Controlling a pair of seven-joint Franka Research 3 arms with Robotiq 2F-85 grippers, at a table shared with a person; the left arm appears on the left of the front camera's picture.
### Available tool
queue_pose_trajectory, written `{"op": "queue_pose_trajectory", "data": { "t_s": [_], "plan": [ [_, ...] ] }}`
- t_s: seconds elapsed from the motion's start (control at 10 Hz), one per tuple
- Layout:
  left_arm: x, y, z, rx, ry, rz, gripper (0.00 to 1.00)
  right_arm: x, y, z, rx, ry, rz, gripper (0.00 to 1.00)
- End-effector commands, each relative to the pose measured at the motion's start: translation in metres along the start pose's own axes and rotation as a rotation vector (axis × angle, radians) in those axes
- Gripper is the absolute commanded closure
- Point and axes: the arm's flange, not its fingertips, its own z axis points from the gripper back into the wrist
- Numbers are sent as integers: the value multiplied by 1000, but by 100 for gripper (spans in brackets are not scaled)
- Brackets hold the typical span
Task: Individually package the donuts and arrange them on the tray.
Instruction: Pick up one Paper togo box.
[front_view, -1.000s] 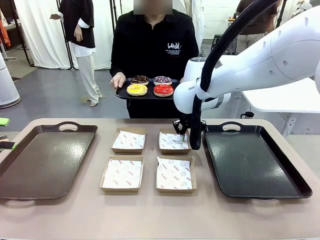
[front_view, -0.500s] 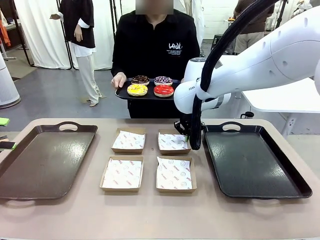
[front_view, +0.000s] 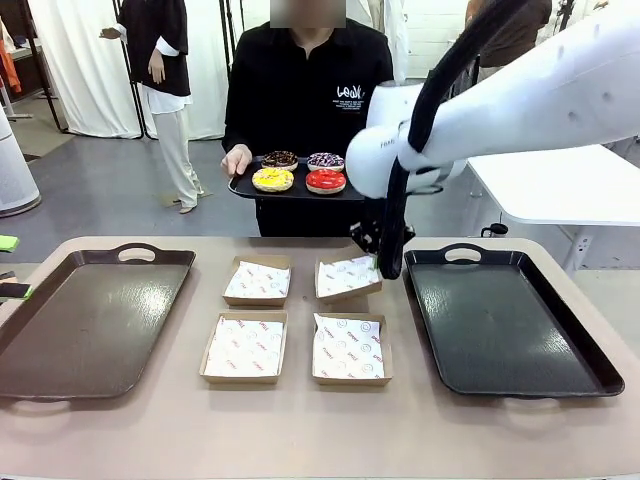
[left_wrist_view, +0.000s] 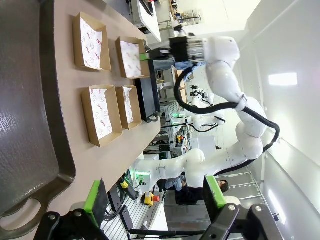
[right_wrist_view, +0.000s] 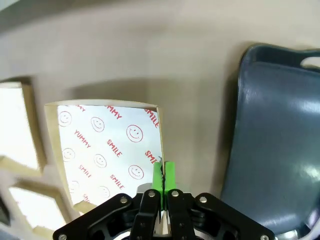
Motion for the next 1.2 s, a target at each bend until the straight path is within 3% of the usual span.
{"op": "queue_pose_trajectory", "data": {
  "t_s": [0.0, 0.4, 0.8, 0.9, 1.1],
  "plan": [
    [0, -2, 1, -14, -8, -6, 0, -4, 2, 46, -27, 5, 77, 100],
    [0, -2, 1, -14, -8, -6, 0, 15, -9, 116, 13, -30, 38, 100],
    [0, -2, 1, -14, -8, -6, 0, 42, -23, 118, 53, -4, -84, 100],
    [0, -2, 1, -14, -8, -6, 0, 28, -23, 126, 22, -48, -9, 100],
    [0, -2, 1, -14, -8, -6, 0, 28, -23, 126, 22, -48, -9, 100]
  ]
}}
